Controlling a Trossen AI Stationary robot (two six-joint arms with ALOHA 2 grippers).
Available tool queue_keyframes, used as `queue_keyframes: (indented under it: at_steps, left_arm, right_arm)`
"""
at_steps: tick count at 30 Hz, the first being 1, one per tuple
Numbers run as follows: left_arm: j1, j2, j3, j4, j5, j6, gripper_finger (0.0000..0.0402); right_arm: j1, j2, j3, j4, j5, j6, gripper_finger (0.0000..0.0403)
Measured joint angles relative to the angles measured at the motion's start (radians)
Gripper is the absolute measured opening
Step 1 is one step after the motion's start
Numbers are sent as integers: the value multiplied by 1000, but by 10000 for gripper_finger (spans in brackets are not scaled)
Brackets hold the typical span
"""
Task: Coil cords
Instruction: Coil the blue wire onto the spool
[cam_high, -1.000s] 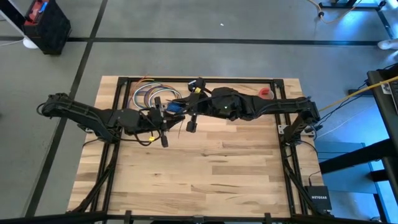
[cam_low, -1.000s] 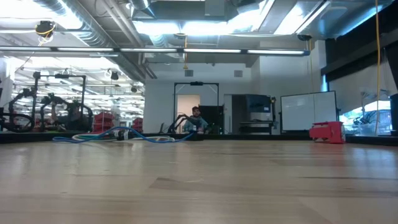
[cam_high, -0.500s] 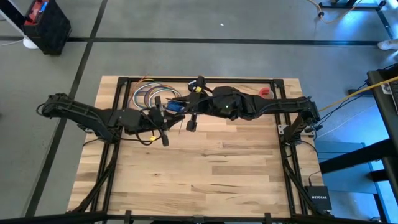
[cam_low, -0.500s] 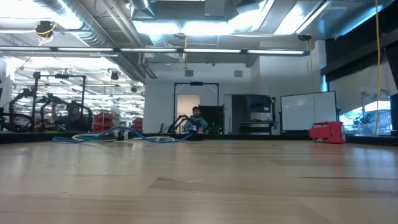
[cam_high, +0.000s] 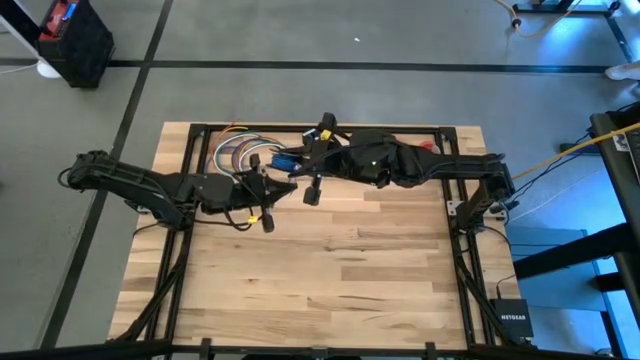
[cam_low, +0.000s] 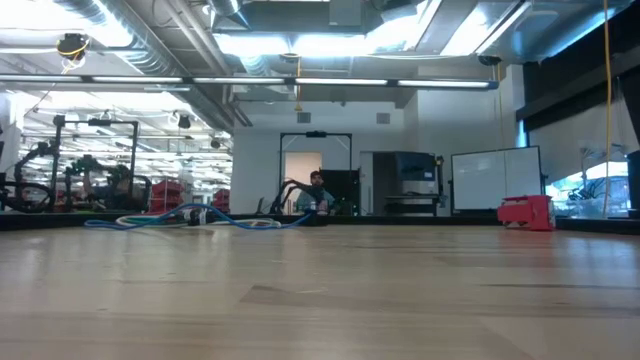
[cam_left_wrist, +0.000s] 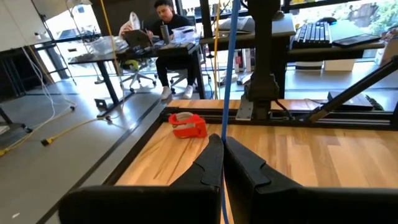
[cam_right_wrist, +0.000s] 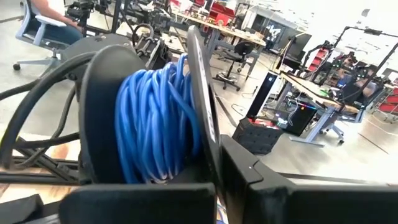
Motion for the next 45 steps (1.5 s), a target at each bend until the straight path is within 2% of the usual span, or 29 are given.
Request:
queue_keyframes:
  at_steps: [2, 8, 17, 24, 28, 34, 45]
  left_arm:
    - [0, -6, -1, 3, -13, 7, 0]
    - [-1, -84, -2, -62, -145, 42, 0]
    - [1, -223, -7, -114, -173, 48, 0]
    - [-1, -233, -6, -105, -175, 42, 0]
    - [-7, -233, -6, -106, -162, 19, 0]
    - [-45, -220, -4, -97, -110, -21, 0]
    - [-68, -106, 0, -32, -103, -27, 0]
  right_arm:
    - [1, -4, 1, -27, -6, 1, 3]
    - [6, -65, 1, -216, -22, 14, 3]
    - [8, -57, -32, -402, -10, 55, 3]
    - [8, 16, -82, -414, 63, 36, 3]
    - [0, 65, -94, -411, 178, 34, 3]
    - [-30, 136, -95, -377, 275, 48, 3]
    - [-60, 162, -100, -212, 210, 66, 3]
